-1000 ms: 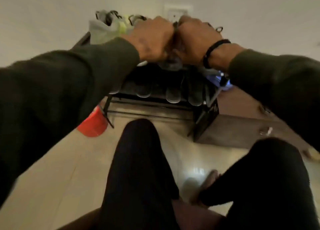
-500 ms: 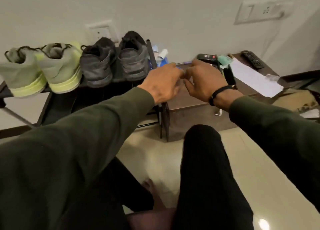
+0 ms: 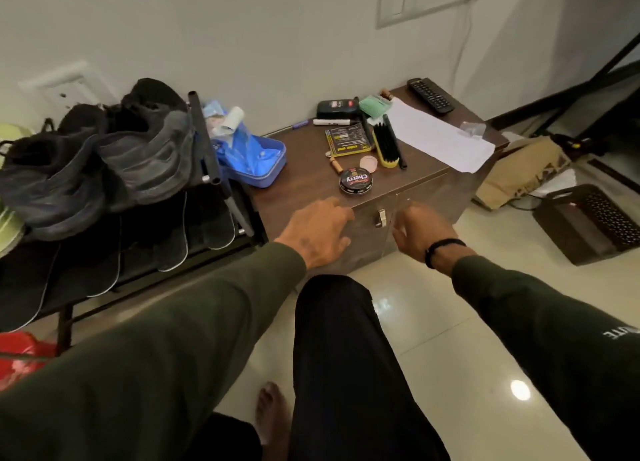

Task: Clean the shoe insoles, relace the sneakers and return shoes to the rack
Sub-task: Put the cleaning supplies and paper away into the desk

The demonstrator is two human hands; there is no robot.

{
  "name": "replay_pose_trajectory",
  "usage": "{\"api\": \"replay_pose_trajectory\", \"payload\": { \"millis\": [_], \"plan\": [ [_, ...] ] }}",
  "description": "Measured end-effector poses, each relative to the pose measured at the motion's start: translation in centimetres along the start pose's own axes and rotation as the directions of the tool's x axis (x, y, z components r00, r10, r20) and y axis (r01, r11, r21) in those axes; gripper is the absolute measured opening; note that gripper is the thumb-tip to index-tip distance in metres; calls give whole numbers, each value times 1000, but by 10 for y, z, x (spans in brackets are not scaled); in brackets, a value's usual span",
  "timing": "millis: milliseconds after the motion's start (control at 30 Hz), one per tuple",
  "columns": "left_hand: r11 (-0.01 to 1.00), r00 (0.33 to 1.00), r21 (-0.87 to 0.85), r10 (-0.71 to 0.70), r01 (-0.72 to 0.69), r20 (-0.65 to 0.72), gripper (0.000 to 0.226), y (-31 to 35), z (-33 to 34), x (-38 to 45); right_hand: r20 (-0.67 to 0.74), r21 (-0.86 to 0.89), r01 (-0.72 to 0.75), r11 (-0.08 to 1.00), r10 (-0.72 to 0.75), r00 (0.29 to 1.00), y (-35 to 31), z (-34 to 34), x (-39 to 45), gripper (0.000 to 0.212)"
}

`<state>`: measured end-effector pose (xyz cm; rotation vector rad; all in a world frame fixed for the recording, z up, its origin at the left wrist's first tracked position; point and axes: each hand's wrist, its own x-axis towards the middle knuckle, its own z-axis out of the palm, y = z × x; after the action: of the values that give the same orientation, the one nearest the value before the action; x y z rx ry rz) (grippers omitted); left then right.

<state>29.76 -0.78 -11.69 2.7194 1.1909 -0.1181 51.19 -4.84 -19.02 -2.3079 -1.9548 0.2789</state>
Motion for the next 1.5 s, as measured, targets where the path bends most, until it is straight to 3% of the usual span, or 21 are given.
{"api": "replay_pose_trajectory", "payload": {
  "millis": [167,267,333,400,600,767,867,967,1167,1367,1433,1500],
  "plan": [
    [999,996,-30,33,-31,81,50,7,41,23,164,224,-232,946,198,966,27,59,13,24],
    [999,993,-30,40,-37,109,49,12,58,33,186,512,-424,747,385,904,24,74,31,42],
    [999,993,-33,34,-31,114,47,14,66,40,180,629,-434,645,422,889,17,79,45,52],
    [999,992,-33,29,-25,122,46,15,70,46,161,670,-414,617,423,892,12,84,57,45],
    [1000,997,-16,-19,20,76,52,19,72,51,174,711,-424,561,444,879,12,92,64,9],
    [996,996,-22,-84,84,-25,64,29,70,50,173,731,-408,547,429,887,23,102,38,9],
    [991,991,-31,-134,134,-20,63,37,72,50,167,730,-418,541,451,877,24,102,27,12],
    [983,985,-74,-170,168,-12,50,45,73,49,184,709,-427,560,438,880,23,103,16,23],
    [988,986,-69,-146,141,-79,23,52,72,39,182,720,-442,535,469,864,17,101,-29,21],
    [992,992,-4,-125,125,11,17,71,60,18,273,738,-480,474,441,855,6,109,-99,19],
    [994,995,56,-98,96,25,22,79,59,7,302,692,-486,534,398,866,5,109,-122,24],
    [991,995,98,-92,87,48,28,82,58,-5,235,608,-472,639,423,875,4,105,-141,24]
  ]
}}
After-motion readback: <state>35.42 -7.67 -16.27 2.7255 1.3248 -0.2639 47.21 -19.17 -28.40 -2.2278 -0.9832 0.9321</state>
